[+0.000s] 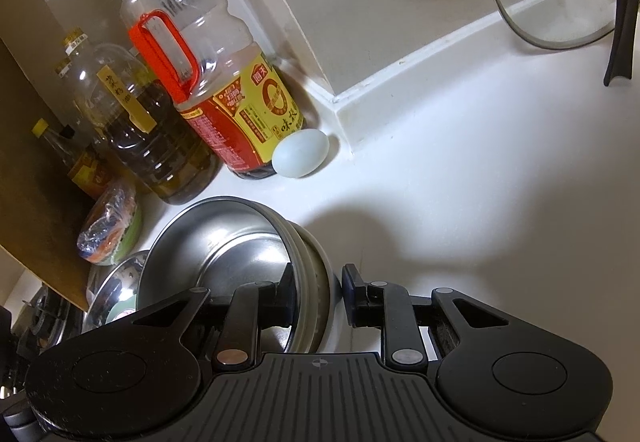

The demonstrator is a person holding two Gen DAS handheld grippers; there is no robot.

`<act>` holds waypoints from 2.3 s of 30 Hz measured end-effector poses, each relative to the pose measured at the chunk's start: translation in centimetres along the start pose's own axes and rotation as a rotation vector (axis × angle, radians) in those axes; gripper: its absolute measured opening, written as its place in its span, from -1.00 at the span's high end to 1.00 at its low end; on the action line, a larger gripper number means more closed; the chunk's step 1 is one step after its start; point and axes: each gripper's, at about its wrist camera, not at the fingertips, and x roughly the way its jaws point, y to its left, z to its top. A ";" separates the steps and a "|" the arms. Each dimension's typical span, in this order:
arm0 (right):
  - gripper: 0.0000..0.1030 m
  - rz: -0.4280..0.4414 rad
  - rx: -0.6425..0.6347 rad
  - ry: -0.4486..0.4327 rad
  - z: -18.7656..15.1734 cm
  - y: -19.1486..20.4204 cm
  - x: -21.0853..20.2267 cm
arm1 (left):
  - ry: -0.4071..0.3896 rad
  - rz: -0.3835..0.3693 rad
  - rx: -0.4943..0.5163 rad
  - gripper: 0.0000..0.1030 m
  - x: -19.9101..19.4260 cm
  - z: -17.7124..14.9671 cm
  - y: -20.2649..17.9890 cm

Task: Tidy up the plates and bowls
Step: 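Lift the bowl stack with both grippers and carry it toward the steel basin, then lower the bowl stack with both grippers onto the floral plate on the green tray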

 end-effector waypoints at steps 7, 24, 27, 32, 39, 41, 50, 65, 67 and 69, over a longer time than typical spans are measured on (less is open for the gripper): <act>0.54 0.011 -0.010 -0.005 0.4 0.4 -0.3 | -0.013 0.003 -0.004 0.48 -0.6 0.5 0.1; 0.54 0.107 -0.105 -0.002 1.4 6.2 -0.4 | -0.103 0.082 -0.072 0.48 -5.1 2.4 3.7; 0.54 0.136 -0.125 0.008 1.4 7.8 -0.1 | -0.119 0.110 -0.092 0.48 -6.1 2.7 4.8; 0.54 0.186 -0.162 0.030 1.2 10.5 0.7 | -0.144 0.160 -0.124 0.48 -7.6 2.8 7.0; 0.54 0.247 -0.206 0.073 0.3 13.8 2.1 | -0.160 0.224 -0.166 0.48 -9.2 2.4 9.8; 0.54 0.259 -0.214 0.087 -0.1 14.5 2.5 | -0.159 0.241 -0.179 0.48 -9.5 2.3 10.6; 0.54 0.278 -0.237 0.149 -1.6 16.7 4.7 | -0.138 0.279 -0.224 0.48 -9.8 1.5 13.2; 0.54 0.242 -0.226 0.223 -2.1 16.4 7.0 | -0.082 0.275 -0.262 0.48 -8.1 1.1 14.6; 0.54 0.239 -0.224 0.231 -2.1 16.3 7.4 | -0.076 0.278 -0.262 0.48 -7.8 1.1 14.6; 0.54 0.237 -0.219 0.240 -2.1 16.2 7.7 | -0.071 0.279 -0.264 0.48 -7.6 1.1 14.7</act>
